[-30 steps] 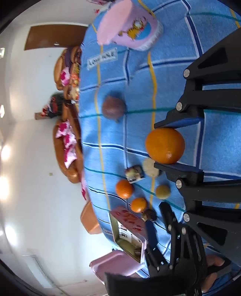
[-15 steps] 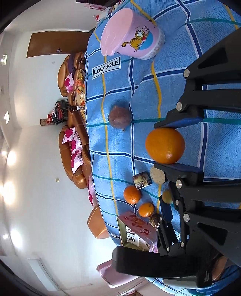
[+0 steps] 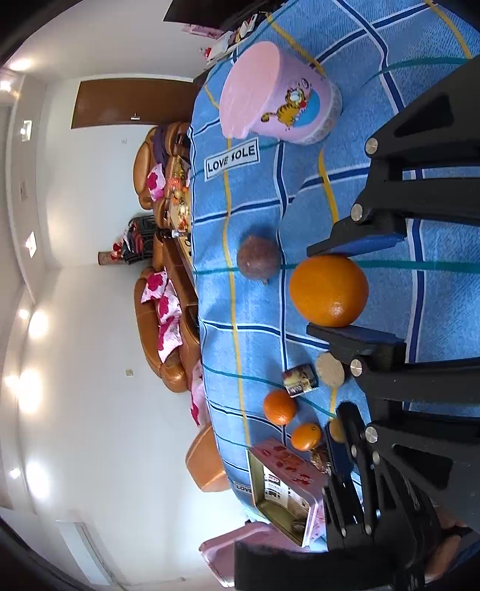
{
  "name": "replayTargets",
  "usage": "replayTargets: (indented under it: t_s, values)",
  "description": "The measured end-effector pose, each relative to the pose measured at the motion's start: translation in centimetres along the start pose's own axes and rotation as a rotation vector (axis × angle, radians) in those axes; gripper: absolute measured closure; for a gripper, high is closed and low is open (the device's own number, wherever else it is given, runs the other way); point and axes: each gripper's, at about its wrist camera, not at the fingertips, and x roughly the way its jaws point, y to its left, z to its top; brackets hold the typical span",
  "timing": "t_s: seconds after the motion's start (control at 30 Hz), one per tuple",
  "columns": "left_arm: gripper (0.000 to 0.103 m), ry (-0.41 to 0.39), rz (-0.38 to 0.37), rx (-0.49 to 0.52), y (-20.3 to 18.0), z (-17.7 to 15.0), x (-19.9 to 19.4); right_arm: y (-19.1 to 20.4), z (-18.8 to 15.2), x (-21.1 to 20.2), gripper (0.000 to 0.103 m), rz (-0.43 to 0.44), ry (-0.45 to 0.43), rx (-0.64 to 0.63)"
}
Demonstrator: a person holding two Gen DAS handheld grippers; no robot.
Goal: Organize fruits
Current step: 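Carry the orange and kiwi over the open tin box with both grippers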
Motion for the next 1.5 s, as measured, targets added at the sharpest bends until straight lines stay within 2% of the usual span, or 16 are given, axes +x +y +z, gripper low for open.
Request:
replayTargets:
  t_s: [0.2, 0.43, 0.57, 0.97, 1.5]
  values:
    - [0.077, -0.038, 0.060, 0.016, 0.6, -0.2, -1.8, 0.9, 0.1, -0.3, 0.067, -0.047, -0.030, -0.050]
    - [0.077, -0.080, 0.144, 0.014, 2.9, -0.4, -3.6, 2.4, -0.1, 0.4, 0.067, -0.101, 0.015, -0.101]
    - [0.077, -0.084, 0.159, -0.014, 4.7, -0.7, -4.2, 4.3, 0.0, 0.4, 0.067, -0.079, 0.043, -0.113]
    - [0.077, -0.108, 0.196, -0.074, 9.3, -1.2, -6.2, 11.8, 1.6, 0.2, 0.067, 0.017, 0.006, -0.164]
    - [0.077, -0.137, 0.340, -0.154, 17.1, -0.1, -7.5, 19.2, 2.3, 2.5, 0.067, 0.135, 0.012, -0.160]
